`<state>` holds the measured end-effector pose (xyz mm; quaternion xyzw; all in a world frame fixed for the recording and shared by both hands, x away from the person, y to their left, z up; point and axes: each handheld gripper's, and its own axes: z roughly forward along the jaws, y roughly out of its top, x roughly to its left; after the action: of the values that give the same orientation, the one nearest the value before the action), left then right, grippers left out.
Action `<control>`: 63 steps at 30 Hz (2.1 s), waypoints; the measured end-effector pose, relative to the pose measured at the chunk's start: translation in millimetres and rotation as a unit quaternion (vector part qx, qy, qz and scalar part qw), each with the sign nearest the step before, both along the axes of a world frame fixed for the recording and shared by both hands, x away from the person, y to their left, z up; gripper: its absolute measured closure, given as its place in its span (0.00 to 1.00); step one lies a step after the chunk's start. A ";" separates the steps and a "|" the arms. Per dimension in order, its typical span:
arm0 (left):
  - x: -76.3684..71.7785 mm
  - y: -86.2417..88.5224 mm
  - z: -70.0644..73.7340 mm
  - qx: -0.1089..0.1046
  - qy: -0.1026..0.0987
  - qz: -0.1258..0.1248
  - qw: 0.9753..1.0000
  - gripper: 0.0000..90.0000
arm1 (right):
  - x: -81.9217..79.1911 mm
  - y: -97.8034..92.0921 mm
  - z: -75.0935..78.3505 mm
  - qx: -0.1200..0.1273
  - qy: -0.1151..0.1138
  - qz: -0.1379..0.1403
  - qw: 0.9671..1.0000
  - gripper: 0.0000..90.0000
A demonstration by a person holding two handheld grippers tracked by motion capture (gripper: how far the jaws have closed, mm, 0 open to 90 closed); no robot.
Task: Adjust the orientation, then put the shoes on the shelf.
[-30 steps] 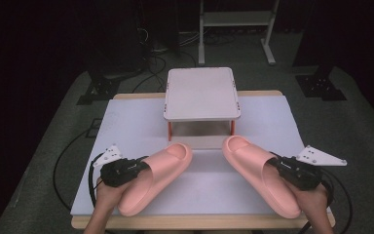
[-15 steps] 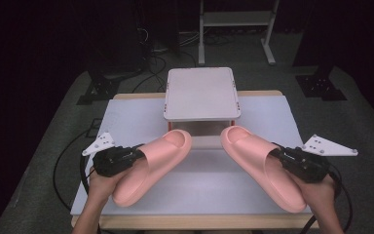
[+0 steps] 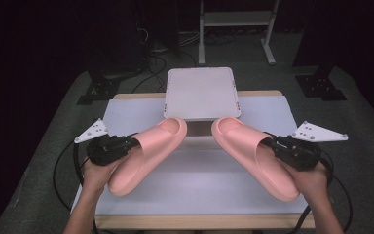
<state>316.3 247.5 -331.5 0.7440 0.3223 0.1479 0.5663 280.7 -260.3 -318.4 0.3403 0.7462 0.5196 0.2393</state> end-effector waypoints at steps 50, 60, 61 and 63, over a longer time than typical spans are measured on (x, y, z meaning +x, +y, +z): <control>79.1 -25.5 48.4 0.020 0.011 0.028 0.999 0.88 | 81.1 14.3 45.1 0.002 0.010 -0.040 0.999 0.92; 101.7 -35.7 56.5 0.028 0.017 0.041 0.999 0.88 | 100.0 17.9 51.2 0.005 0.016 -0.051 0.999 0.92; 103.5 -36.3 57.0 0.027 0.018 0.041 0.999 0.88 | 102.3 18.5 51.9 0.004 0.017 -0.052 0.998 0.92; 108.4 -38.1 58.2 0.027 0.020 0.043 0.999 0.88 | 105.2 20.0 52.8 0.002 0.017 -0.054 0.998 0.92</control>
<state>424.6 209.4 -273.3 0.7470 0.3614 0.1660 0.5328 385.8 -240.3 -265.6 0.3900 0.7295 0.5015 0.2535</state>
